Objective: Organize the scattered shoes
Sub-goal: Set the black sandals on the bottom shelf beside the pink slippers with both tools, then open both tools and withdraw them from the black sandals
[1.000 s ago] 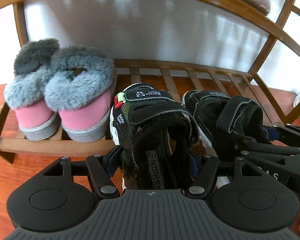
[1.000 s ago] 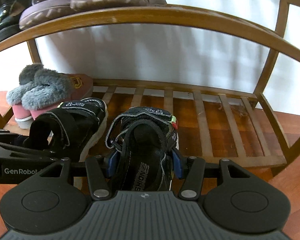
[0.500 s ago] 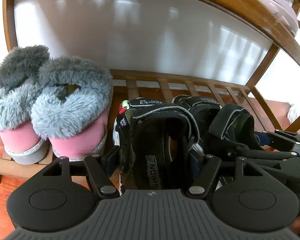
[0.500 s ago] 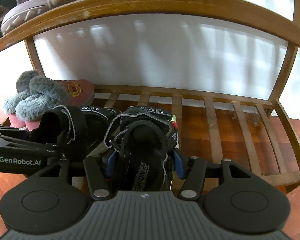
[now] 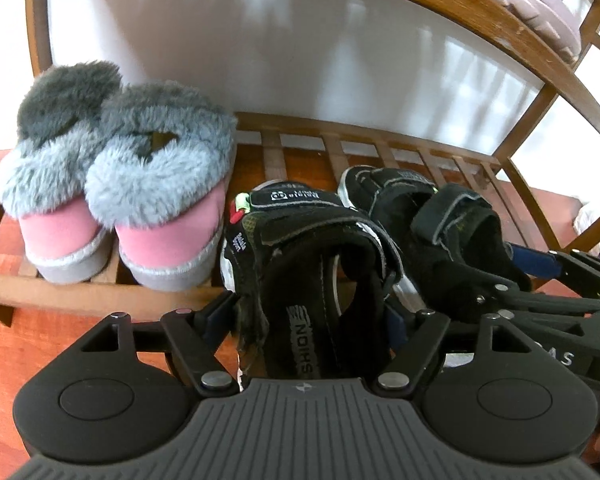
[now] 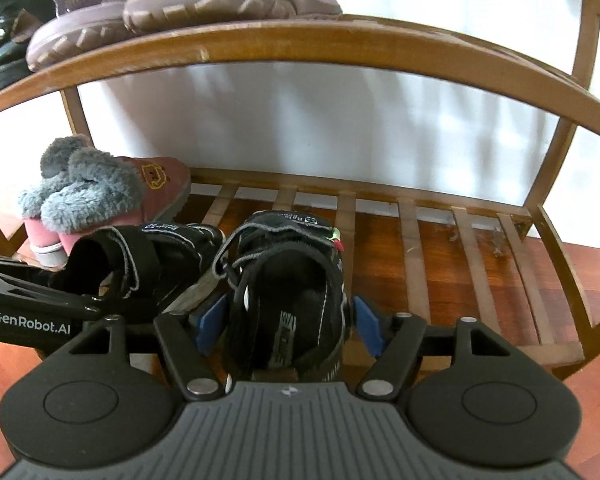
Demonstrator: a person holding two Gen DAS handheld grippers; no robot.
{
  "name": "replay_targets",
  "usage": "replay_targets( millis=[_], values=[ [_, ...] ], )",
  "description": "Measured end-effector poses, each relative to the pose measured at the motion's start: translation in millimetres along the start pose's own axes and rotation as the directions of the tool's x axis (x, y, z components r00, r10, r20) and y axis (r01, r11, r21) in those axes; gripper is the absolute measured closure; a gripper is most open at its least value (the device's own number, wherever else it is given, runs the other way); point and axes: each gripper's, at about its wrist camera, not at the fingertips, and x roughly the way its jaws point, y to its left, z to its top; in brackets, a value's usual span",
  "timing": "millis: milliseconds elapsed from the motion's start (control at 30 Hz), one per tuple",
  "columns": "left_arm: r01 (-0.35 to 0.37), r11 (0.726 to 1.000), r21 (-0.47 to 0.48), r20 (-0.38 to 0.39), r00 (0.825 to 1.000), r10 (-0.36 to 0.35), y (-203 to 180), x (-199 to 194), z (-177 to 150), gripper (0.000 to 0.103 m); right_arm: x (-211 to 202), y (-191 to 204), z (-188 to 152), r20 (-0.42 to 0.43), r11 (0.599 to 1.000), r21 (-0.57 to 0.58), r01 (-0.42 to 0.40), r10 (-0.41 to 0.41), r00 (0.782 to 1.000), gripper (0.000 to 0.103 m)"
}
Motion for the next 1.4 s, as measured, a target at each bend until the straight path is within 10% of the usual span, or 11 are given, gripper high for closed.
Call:
replay_targets(
  millis=[467,967,1400],
  values=[
    [-0.046,0.997,0.057,0.071,0.997,0.042,-13.1,16.6,17.4,0.033,-42.0,-11.0,-25.4,-0.013,0.997,0.062,0.047,-0.046,0.999,0.029],
    [0.029,0.999,0.012,0.022,0.999,-0.03,-2.3,-3.9,21.4,0.013,-53.1,-17.4,-38.1,-0.037,0.994,0.087,0.061,-0.057,0.998,0.029],
    [0.017,0.998,0.059,0.041,0.999,-0.02,-4.4,-40.8,-19.8,0.013,-55.9,-14.3,-51.0,-0.051,0.995,0.091,0.052,-0.047,0.998,0.029]
  ],
)
